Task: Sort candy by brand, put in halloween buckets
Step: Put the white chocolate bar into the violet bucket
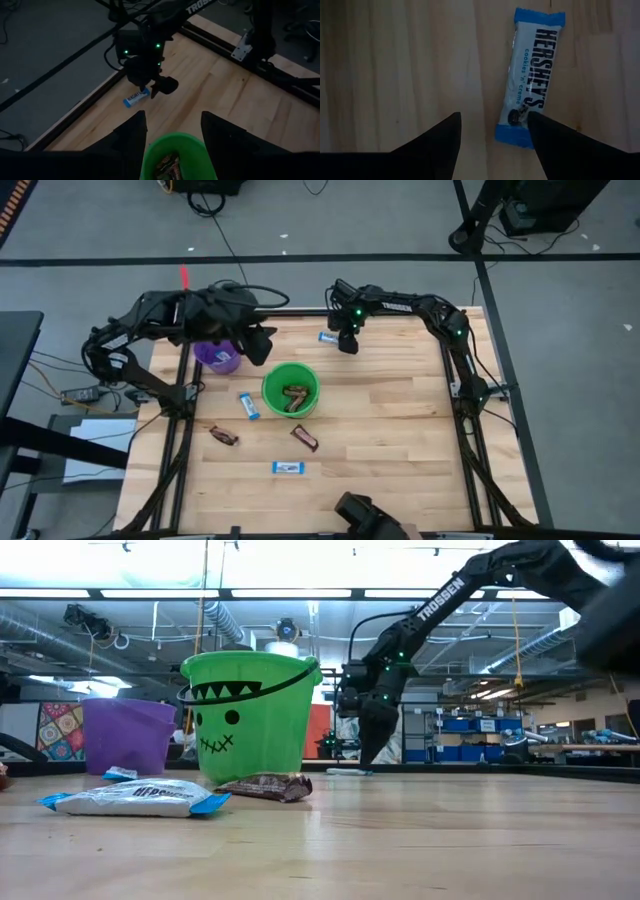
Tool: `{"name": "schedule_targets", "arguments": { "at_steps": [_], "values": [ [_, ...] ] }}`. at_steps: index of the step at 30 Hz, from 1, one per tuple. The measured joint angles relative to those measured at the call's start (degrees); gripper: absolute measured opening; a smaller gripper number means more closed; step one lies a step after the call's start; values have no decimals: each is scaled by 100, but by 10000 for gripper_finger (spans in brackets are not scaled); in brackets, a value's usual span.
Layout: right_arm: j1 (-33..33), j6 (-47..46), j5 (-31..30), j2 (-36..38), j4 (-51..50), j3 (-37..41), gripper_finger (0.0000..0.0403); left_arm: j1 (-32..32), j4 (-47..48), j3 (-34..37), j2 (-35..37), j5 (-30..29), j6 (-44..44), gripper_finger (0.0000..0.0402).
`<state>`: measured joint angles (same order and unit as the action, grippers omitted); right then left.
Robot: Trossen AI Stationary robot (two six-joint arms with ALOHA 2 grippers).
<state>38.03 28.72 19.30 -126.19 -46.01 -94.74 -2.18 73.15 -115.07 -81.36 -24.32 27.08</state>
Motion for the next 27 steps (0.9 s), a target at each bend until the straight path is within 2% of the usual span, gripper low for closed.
{"name": "schedule_targets", "arguments": {
  "at_steps": [3,8,16,27],
  "values": [
    [-3,-68,-62,136,-216,-75,244,37,2,0,0,-38,21,193],
    [3,-66,-32,352,-4,-346,244,45,9,0,3,-135,14,193],
    [92,-147,133,150,514,-354,240,49,9,0,7,-133,40,193],
    [191,-434,489,-229,230,-343,236,126,5,0,9,-118,150,193]
  ]
}}
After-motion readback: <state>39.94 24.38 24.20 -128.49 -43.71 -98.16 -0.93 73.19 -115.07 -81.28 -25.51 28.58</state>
